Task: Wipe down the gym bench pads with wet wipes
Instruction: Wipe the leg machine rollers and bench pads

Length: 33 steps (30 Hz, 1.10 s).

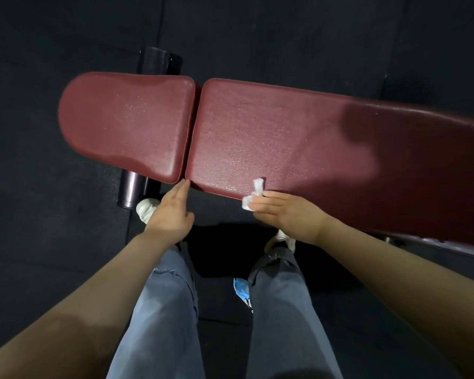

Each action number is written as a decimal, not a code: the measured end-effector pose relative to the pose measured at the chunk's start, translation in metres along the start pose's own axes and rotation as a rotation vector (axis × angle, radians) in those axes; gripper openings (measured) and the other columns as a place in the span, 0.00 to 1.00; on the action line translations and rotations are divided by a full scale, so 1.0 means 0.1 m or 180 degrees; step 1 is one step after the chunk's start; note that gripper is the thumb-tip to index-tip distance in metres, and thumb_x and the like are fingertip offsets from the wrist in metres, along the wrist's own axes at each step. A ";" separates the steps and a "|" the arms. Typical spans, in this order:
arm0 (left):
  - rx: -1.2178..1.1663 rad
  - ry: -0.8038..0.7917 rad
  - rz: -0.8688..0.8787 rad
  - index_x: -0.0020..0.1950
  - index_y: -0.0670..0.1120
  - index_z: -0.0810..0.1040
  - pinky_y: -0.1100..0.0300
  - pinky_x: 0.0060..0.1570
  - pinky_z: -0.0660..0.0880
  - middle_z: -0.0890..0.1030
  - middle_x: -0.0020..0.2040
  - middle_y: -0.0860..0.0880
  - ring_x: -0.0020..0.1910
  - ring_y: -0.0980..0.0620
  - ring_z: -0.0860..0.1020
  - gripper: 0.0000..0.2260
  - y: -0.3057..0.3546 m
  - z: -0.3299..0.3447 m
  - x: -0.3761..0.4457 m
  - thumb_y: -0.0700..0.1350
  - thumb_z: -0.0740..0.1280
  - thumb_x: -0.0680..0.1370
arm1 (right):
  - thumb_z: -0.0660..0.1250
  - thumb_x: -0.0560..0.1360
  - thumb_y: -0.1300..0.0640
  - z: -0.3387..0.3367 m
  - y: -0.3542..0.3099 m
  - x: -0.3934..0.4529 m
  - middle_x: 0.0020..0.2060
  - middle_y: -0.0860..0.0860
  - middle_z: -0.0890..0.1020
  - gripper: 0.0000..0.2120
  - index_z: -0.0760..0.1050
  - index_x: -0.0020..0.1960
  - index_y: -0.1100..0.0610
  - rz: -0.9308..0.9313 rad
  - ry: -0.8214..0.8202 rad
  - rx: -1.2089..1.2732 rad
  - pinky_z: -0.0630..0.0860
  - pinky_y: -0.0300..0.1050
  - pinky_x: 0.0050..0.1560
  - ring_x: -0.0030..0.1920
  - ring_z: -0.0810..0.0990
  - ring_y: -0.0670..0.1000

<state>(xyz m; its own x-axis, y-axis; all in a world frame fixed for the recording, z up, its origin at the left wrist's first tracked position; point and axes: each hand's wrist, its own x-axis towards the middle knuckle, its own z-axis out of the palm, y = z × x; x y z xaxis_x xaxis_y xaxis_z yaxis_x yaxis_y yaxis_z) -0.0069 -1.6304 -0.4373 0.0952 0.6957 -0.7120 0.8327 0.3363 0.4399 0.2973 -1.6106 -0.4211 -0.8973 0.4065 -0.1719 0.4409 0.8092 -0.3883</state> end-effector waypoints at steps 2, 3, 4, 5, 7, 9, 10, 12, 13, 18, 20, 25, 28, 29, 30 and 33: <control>0.0029 -0.0012 -0.0088 0.81 0.44 0.51 0.58 0.75 0.54 0.52 0.82 0.47 0.80 0.50 0.51 0.35 0.07 0.04 -0.02 0.35 0.62 0.76 | 0.74 0.69 0.66 -0.06 0.01 -0.36 0.67 0.52 0.76 0.21 0.80 0.61 0.58 0.0133 -0.0034 0.0038 0.62 0.51 0.72 0.68 0.73 0.51; 0.0043 -0.0027 -0.0153 0.81 0.44 0.50 0.56 0.76 0.55 0.50 0.82 0.47 0.80 0.50 0.51 0.35 0.11 0.06 -0.04 0.35 0.62 0.77 | 0.75 0.68 0.67 -0.09 0.00 -0.54 0.67 0.52 0.75 0.23 0.79 0.63 0.58 0.0237 -0.0066 0.0144 0.64 0.53 0.71 0.69 0.72 0.51; 0.0070 -0.0038 -0.0226 0.81 0.44 0.49 0.55 0.76 0.56 0.50 0.82 0.48 0.80 0.49 0.51 0.36 0.14 0.07 -0.04 0.36 0.62 0.77 | 0.74 0.69 0.67 -0.13 -0.01 -0.71 0.68 0.52 0.74 0.23 0.79 0.64 0.58 0.0337 -0.0085 0.0214 0.65 0.53 0.71 0.70 0.71 0.51; 0.0122 -0.0037 -0.0309 0.81 0.44 0.48 0.53 0.76 0.57 0.49 0.82 0.48 0.80 0.49 0.51 0.36 0.18 0.08 -0.04 0.37 0.62 0.77 | 0.72 0.71 0.67 -0.17 -0.02 -0.87 0.69 0.51 0.74 0.22 0.78 0.64 0.57 0.0427 -0.0099 0.0234 0.65 0.52 0.72 0.70 0.70 0.52; 0.0308 0.0036 -0.0446 0.81 0.43 0.48 0.51 0.76 0.57 0.48 0.82 0.46 0.80 0.46 0.51 0.36 0.29 0.10 -0.04 0.39 0.63 0.77 | 0.63 0.74 0.67 -0.25 -0.03 -1.16 0.69 0.51 0.74 0.21 0.78 0.64 0.57 0.0637 -0.0088 0.0256 0.62 0.51 0.73 0.71 0.69 0.52; 0.0422 0.0190 -0.0412 0.81 0.42 0.49 0.49 0.76 0.57 0.48 0.82 0.45 0.79 0.44 0.52 0.36 0.45 0.12 -0.05 0.40 0.64 0.77 | 0.61 0.70 0.70 -0.32 -0.04 -1.45 0.67 0.52 0.75 0.23 0.79 0.63 0.59 0.0876 -0.0018 0.0320 0.61 0.51 0.72 0.69 0.71 0.54; 0.0427 0.0270 -0.0308 0.81 0.43 0.50 0.48 0.76 0.57 0.49 0.82 0.45 0.79 0.43 0.53 0.36 0.54 0.14 -0.05 0.40 0.64 0.77 | 0.64 0.67 0.71 -0.33 -0.05 -1.58 0.67 0.52 0.76 0.25 0.80 0.62 0.59 0.1015 0.0033 0.0363 0.62 0.52 0.72 0.68 0.72 0.54; 0.0444 0.0360 -0.0008 0.81 0.42 0.52 0.48 0.76 0.56 0.50 0.81 0.44 0.79 0.43 0.54 0.36 0.74 0.17 -0.06 0.39 0.64 0.75 | 0.70 0.62 0.75 -0.38 -0.10 -1.78 0.65 0.52 0.77 0.28 0.81 0.61 0.59 0.1375 0.0098 0.0476 0.69 0.55 0.70 0.67 0.74 0.54; 0.0469 0.0359 0.0147 0.81 0.42 0.52 0.48 0.77 0.56 0.51 0.81 0.43 0.79 0.42 0.55 0.36 0.84 0.20 -0.07 0.38 0.64 0.75 | 0.73 0.60 0.75 -0.40 -0.14 -1.82 0.64 0.52 0.78 0.29 0.81 0.59 0.59 0.1576 0.0152 0.0581 0.73 0.56 0.66 0.66 0.76 0.53; 0.0530 0.0345 0.0654 0.80 0.41 0.55 0.45 0.77 0.54 0.54 0.80 0.41 0.79 0.41 0.54 0.35 1.27 0.31 -0.05 0.36 0.64 0.74 | 0.73 0.61 0.77 -0.42 -0.27 -1.65 0.59 0.56 0.81 0.26 0.82 0.56 0.61 0.2192 0.0674 0.0854 0.79 0.52 0.54 0.57 0.81 0.58; 0.0550 0.0354 0.0836 0.80 0.41 0.54 0.46 0.77 0.53 0.54 0.80 0.41 0.79 0.43 0.53 0.35 1.41 0.34 -0.04 0.36 0.64 0.75 | 0.72 0.63 0.75 -0.44 -0.22 -1.57 0.60 0.60 0.80 0.24 0.80 0.58 0.62 0.2463 0.0627 0.0849 0.79 0.55 0.52 0.54 0.81 0.61; 0.0582 0.0335 0.1127 0.81 0.44 0.54 0.48 0.78 0.52 0.52 0.81 0.44 0.80 0.45 0.51 0.36 1.67 0.42 0.01 0.36 0.64 0.75 | 0.72 0.71 0.62 -0.57 0.05 -1.52 0.48 0.55 0.79 0.10 0.80 0.53 0.59 0.2311 0.0087 0.0760 0.74 0.54 0.46 0.46 0.77 0.59; 0.0583 0.0250 0.1140 0.81 0.46 0.53 0.47 0.77 0.53 0.51 0.81 0.46 0.80 0.46 0.51 0.36 1.76 0.48 0.01 0.37 0.63 0.75 | 0.66 0.75 0.57 -0.72 0.28 -1.50 0.47 0.56 0.76 0.07 0.77 0.51 0.59 0.2181 -0.0195 0.0861 0.73 0.54 0.47 0.47 0.76 0.59; 0.0596 0.0214 0.1144 0.81 0.46 0.53 0.47 0.77 0.53 0.51 0.82 0.47 0.80 0.46 0.51 0.36 1.78 0.50 0.02 0.37 0.63 0.75 | 0.65 0.76 0.55 -0.77 0.43 -1.47 0.46 0.57 0.76 0.08 0.76 0.50 0.59 0.2307 -0.0088 0.0837 0.73 0.54 0.46 0.46 0.76 0.61; 0.0619 0.0168 0.1147 0.81 0.46 0.53 0.47 0.77 0.52 0.50 0.82 0.47 0.80 0.46 0.51 0.36 1.79 0.53 0.02 0.37 0.63 0.75 | 0.64 0.77 0.51 -0.84 0.62 -1.42 0.45 0.57 0.76 0.11 0.76 0.50 0.60 0.2502 0.0090 0.0750 0.72 0.55 0.46 0.46 0.76 0.61; 0.0739 0.0053 0.1102 0.81 0.46 0.51 0.49 0.78 0.51 0.47 0.82 0.49 0.80 0.48 0.49 0.36 1.78 0.60 0.04 0.38 0.62 0.76 | 0.59 0.76 0.55 -1.04 1.31 -1.23 0.51 0.60 0.75 0.12 0.74 0.55 0.61 0.3316 0.0683 0.0338 0.72 0.55 0.48 0.50 0.76 0.63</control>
<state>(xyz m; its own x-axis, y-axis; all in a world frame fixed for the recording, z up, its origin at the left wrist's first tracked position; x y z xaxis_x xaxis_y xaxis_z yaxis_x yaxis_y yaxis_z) 0.1742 -1.6058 -0.3947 0.3840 0.7534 -0.5338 0.8540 -0.0701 0.5155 0.4675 -1.5105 -0.3570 -0.0528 0.9507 -0.3055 0.9752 -0.0168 -0.2206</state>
